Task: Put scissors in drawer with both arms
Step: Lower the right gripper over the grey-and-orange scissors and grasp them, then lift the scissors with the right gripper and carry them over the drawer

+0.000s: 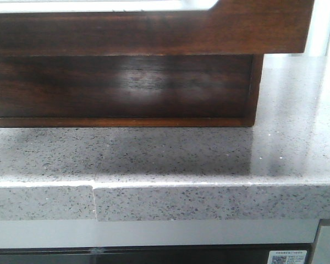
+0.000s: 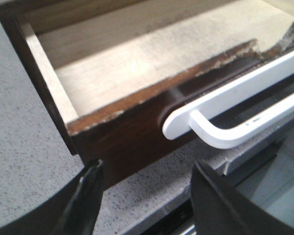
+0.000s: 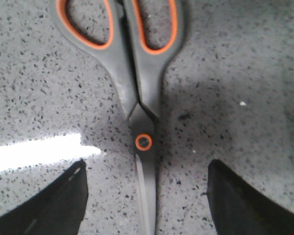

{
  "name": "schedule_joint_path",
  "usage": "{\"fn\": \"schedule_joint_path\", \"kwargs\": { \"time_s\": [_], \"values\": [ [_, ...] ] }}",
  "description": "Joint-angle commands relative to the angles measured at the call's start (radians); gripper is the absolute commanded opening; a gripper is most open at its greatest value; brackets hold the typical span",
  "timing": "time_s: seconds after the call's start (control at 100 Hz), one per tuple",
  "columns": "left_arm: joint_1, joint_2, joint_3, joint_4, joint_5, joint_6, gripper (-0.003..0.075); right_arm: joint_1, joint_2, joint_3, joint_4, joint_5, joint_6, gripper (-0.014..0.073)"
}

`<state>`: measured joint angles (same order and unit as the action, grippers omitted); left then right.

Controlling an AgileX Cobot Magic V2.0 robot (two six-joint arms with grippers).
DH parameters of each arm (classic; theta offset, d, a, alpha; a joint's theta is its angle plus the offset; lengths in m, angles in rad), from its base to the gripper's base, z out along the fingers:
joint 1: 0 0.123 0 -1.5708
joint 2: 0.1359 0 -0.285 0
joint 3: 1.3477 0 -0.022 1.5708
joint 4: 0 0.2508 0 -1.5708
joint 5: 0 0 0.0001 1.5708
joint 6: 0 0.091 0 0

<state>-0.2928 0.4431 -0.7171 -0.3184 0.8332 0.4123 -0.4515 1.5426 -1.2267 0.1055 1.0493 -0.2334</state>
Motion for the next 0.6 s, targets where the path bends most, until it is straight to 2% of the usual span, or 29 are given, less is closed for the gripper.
{"fn": "schedule_joint_path", "kwargs": {
  "time_s": [0.0, 0.2, 0.59],
  "values": [
    [-0.008, 0.016, -0.034, -0.013, -0.097, -0.01, 0.0367, 0.016, 0.015, -0.067, 0.004, 0.025, -0.047, 0.0449],
    [-0.008, 0.016, -0.034, -0.011, -0.116, -0.01, 0.0367, 0.068, 0.101, -0.126, -0.053, 0.037, -0.054, 0.0449],
    [-0.008, 0.016, -0.034, -0.011, -0.116, -0.01, 0.0367, 0.068, 0.174, -0.205, -0.064, 0.103, -0.054, 0.044]
  ]
}}
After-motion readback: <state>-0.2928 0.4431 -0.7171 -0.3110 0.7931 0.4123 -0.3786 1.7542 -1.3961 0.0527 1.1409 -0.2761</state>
